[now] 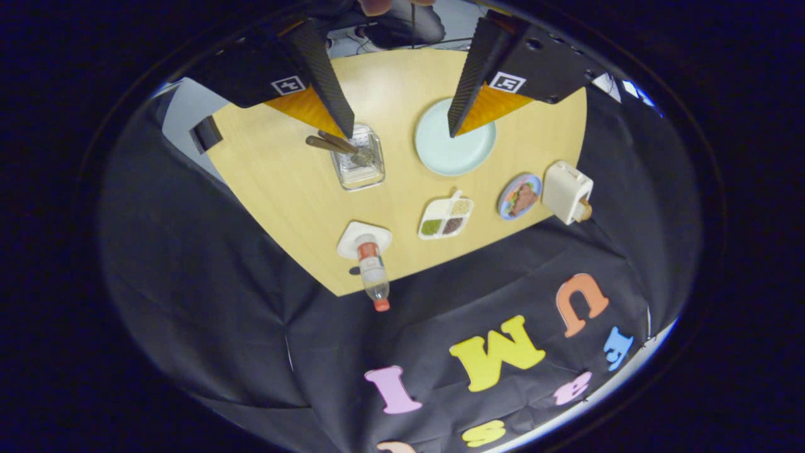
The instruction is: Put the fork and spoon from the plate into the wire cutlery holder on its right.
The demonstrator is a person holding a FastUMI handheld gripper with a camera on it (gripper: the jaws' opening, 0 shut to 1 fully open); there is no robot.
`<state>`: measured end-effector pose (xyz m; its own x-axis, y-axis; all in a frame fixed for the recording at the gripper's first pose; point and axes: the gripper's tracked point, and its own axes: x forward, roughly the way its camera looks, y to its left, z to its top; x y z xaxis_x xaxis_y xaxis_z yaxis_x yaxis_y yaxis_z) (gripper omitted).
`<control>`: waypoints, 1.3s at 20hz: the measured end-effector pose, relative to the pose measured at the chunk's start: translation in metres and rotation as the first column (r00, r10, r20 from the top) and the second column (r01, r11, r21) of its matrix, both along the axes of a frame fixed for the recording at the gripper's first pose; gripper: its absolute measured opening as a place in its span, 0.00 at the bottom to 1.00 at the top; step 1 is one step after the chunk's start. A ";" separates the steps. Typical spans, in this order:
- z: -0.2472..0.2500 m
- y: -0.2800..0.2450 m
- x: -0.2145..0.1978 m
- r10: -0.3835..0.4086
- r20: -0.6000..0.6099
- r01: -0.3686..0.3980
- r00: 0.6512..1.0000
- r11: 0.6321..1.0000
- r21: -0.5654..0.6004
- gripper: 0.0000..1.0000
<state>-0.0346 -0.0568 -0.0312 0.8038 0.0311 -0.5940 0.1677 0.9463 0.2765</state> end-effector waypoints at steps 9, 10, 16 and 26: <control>0.076 0.045 -0.022 0.073 0.582 0.099 0.810 0.961 -0.258 0.90; 0.075 0.049 -0.024 0.075 0.598 0.115 0.798 0.955 -0.274 0.90; 0.035 0.095 -0.031 0.131 0.626 0.092 0.769 0.946 -0.311 0.91; 0.028 0.117 -0.031 0.132 0.620 0.089 0.774 0.946 -0.313 0.91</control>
<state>-0.0654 0.0606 -0.0032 0.9973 -0.0408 0.0608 0.0404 0.9992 0.0071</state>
